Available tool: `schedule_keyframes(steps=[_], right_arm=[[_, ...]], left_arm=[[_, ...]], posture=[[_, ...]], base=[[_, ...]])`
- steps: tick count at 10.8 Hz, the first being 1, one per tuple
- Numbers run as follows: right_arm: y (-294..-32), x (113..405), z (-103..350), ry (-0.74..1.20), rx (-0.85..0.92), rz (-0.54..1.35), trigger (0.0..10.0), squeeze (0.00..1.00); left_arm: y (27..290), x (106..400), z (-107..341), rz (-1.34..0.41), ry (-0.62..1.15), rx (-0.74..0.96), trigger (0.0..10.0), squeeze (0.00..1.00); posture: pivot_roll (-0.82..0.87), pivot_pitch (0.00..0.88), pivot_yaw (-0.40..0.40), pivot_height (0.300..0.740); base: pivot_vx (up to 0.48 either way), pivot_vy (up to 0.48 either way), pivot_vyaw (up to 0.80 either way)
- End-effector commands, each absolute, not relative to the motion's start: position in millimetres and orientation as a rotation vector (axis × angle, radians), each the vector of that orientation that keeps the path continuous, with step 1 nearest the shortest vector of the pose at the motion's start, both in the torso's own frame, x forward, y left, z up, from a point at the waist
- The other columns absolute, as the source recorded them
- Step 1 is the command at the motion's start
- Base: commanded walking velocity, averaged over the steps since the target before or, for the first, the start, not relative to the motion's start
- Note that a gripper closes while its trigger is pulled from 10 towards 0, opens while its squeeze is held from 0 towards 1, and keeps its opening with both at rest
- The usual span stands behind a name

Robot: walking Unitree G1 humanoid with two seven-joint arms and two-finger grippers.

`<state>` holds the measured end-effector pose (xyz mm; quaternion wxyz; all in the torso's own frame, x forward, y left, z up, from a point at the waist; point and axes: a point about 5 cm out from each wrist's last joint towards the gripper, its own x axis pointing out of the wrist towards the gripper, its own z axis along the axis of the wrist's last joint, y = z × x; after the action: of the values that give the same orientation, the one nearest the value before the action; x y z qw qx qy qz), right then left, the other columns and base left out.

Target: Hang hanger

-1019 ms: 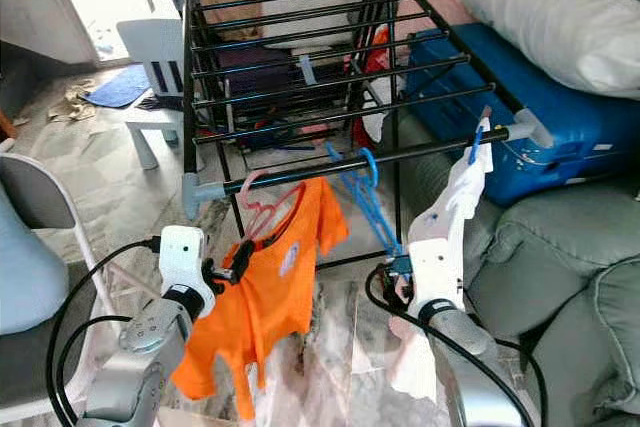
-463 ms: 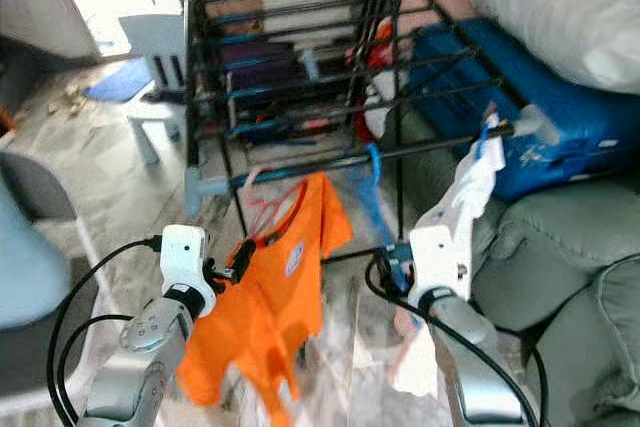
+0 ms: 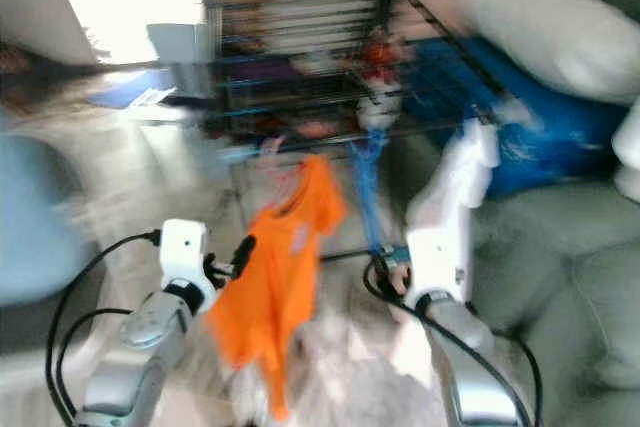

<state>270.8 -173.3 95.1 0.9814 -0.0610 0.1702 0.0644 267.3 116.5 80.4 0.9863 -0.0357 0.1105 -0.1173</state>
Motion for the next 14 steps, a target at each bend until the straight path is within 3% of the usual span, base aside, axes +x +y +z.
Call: schedule_keyframes(steps=[1, 13, 14], right_arm=[[-171, 268, 92, 0.357, -0.109, 0.131, 10.0, 1.0], [-155, 272, 90, 0.348, -0.085, 0.203, 10.0, 1.0], [-152, 273, 88, 0.348, -0.087, 0.23, 10.0, 0.59]], left_arm=[[119, 268, 80, -0.228, 0.23, -0.053, 10.0, 0.0], [135, 261, 81, -0.176, 0.235, -0.039, 10.0, 0.0], [136, 261, 80, -0.163, 0.228, -0.041, 10.0, 0.0]], posture=[[-0.16, 0.0, 0.084, 0.74], [-0.13, 0.0, 0.075, 0.74], [-0.11, 0.0, 0.061, 0.74]], base=[[-0.266, 0.0, 0.0], [-0.271, 0.0, 0.0], [0.0, 0.0, 0.0]])
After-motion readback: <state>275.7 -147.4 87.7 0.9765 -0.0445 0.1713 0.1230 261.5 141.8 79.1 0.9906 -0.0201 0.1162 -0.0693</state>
